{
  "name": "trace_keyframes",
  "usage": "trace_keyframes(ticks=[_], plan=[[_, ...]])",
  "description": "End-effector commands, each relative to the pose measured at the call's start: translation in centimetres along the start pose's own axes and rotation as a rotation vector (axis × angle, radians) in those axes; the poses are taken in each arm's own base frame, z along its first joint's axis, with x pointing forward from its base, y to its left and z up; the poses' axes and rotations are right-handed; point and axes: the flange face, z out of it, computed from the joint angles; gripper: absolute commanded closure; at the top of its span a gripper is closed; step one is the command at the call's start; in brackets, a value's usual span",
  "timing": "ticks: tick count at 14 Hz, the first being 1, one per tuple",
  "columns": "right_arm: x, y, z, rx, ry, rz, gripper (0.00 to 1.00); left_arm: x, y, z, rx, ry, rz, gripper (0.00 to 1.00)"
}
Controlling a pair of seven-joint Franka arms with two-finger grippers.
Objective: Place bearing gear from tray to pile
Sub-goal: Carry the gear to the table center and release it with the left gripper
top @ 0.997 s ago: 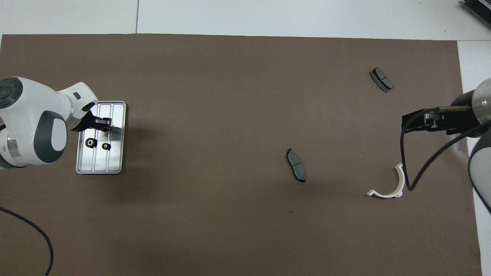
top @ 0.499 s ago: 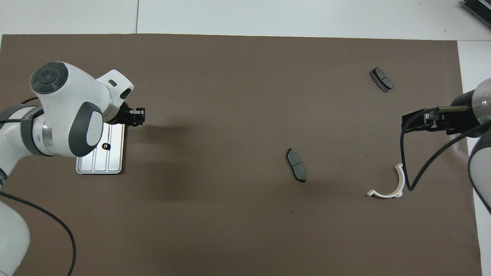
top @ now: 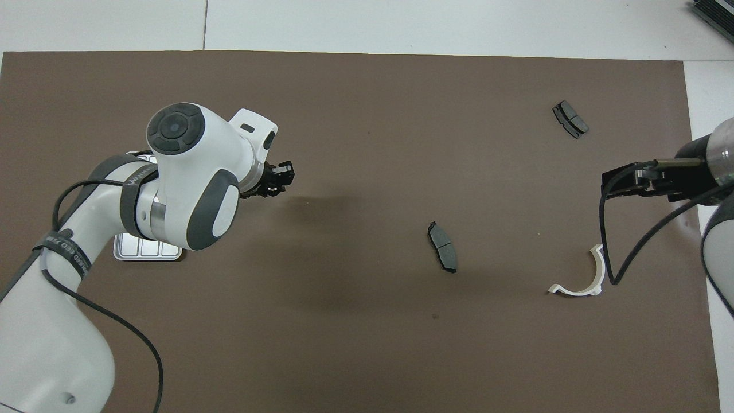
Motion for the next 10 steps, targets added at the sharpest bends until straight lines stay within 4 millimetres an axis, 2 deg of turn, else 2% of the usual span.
trace_keyframes(ticks=[1,4,7,8,10], plan=[[-0.3,0.5,-0.2,0.006,0.011,-0.018,0.0,-1.7,5.2,1.2,-0.036,0.01,-0.061,0.81],[-0.4,0.5,-0.2,0.006,0.008,-0.012,0.0,-4.7,8.8,2.9,-0.082,0.021,-0.091,0.81],[-0.4,0.5,-0.2,0.006,0.007,-0.014,0.0,-6.2,9.4,4.0,-0.08,-0.001,-0.089,0.8],[-0.4,0.5,-0.2,0.006,0.007,-0.014,0.0,-6.2,9.4,4.0,-0.08,-0.001,-0.087,0.67],[-0.4,0.5,-0.2,0.006,0.007,-0.014,0.0,-6.2,9.2,4.0,-0.071,-0.009,-0.089,0.15]])
